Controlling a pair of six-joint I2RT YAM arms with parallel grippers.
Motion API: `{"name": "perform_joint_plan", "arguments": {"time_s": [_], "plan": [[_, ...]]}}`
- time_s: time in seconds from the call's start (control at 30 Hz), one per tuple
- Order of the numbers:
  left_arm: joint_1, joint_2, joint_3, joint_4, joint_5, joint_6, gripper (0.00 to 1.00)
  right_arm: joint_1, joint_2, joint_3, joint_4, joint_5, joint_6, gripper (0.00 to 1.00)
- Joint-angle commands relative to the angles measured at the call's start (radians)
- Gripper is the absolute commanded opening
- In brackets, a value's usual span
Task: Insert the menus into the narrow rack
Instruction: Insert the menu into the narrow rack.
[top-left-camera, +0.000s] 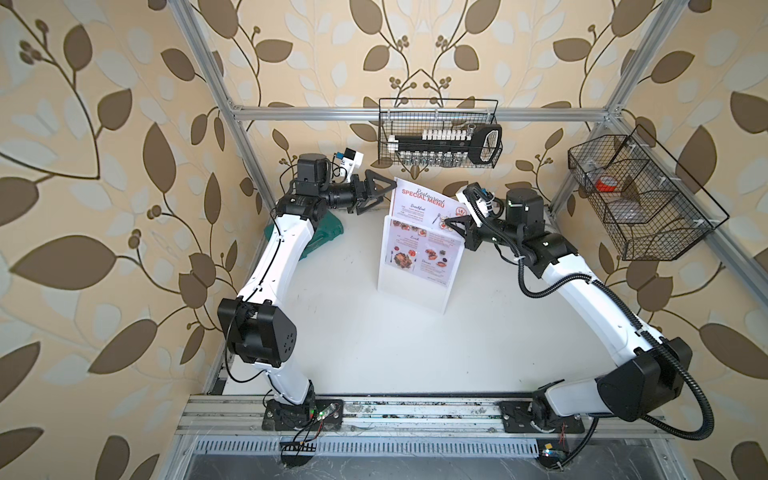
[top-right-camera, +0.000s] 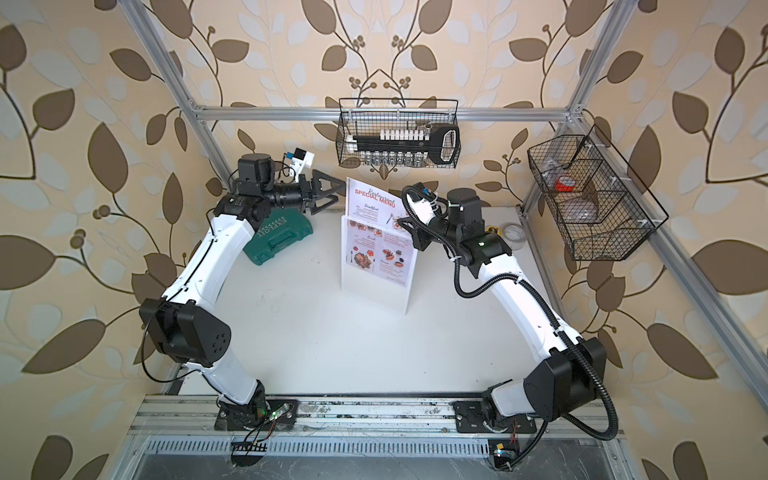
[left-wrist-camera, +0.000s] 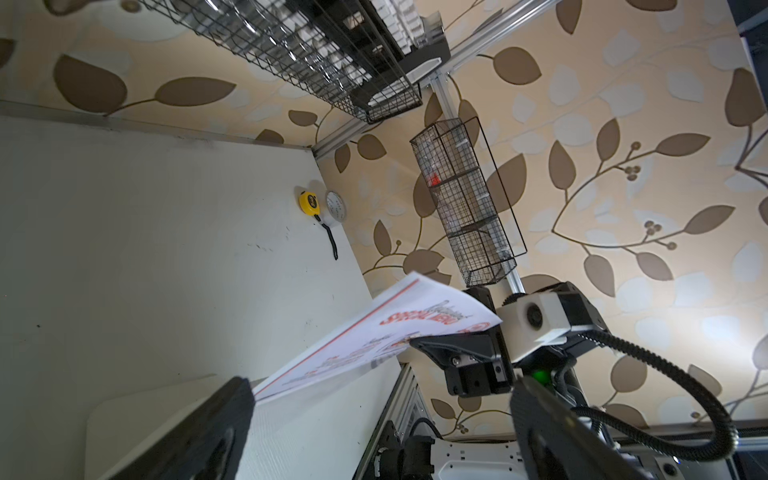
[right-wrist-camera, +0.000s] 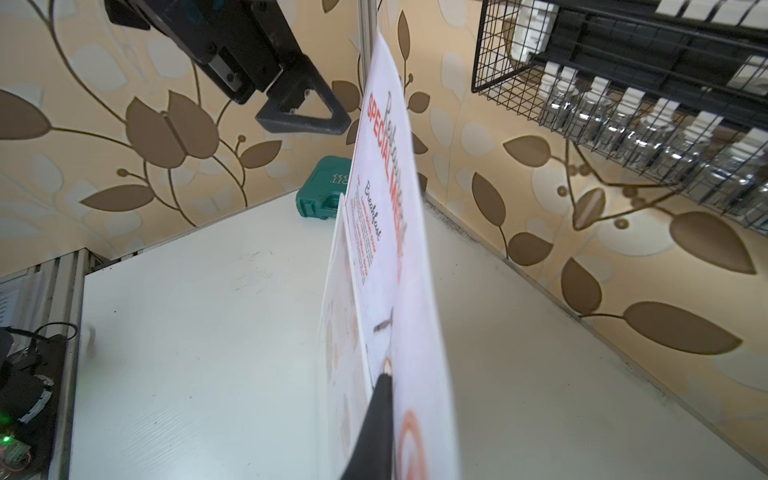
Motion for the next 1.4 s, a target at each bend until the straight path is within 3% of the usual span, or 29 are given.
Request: {"name": "perform_joint_plan", "arguments": {"time_s": [0.0, 0.1, 0.2, 0.27, 0.33, 0.43, 0.67, 1.27, 1.37], "plan": [[-0.006, -0.046, 0.034, -0.088, -0.085, 0.077, 0.99, 0.001, -0.05, -0.013, -0.01, -0.042, 0.013, 0.07], [-0.005, -0.045, 0.031, -0.092, -0.088, 0.079, 0.99, 0.001, -0.044, -0.008, -0.014, -0.017, -0.009, 0.1], [-0.006, -0.043, 0.032, -0.088, -0.084, 0.074, 0.99, 0.001, -0.012, 0.021, -0.049, -0.004, -0.015, 0.33], [-0.006, -0.044, 0.037, -0.089, -0.084, 0.077, 0.99, 0.001, 0.001, 0.04, -0.055, 0.0, -0.008, 0.36], [-0.005, -0.041, 0.043, -0.094, -0.083, 0.081, 0.99, 0.001, 0.0, 0.052, -0.039, 0.004, 0.0, 0.33], [-0.006, -0.033, 0.052, -0.097, -0.081, 0.081, 0.99, 0.0, -0.01, 0.063, -0.026, 0.02, 0.003, 0.18], [-0.007, -0.02, 0.058, -0.106, -0.092, 0.084, 0.99, 0.0, -0.028, 0.052, -0.018, 0.027, -0.014, 0.0], [-0.017, -0.051, 0.038, -0.145, -0.13, 0.121, 0.99, 0.001, -0.01, -0.057, -0.043, -0.025, -0.018, 0.0], [-0.026, -0.056, 0.042, -0.171, -0.174, 0.138, 0.99, 0.001, -0.014, -0.032, -0.042, -0.004, -0.01, 0.25]]}}
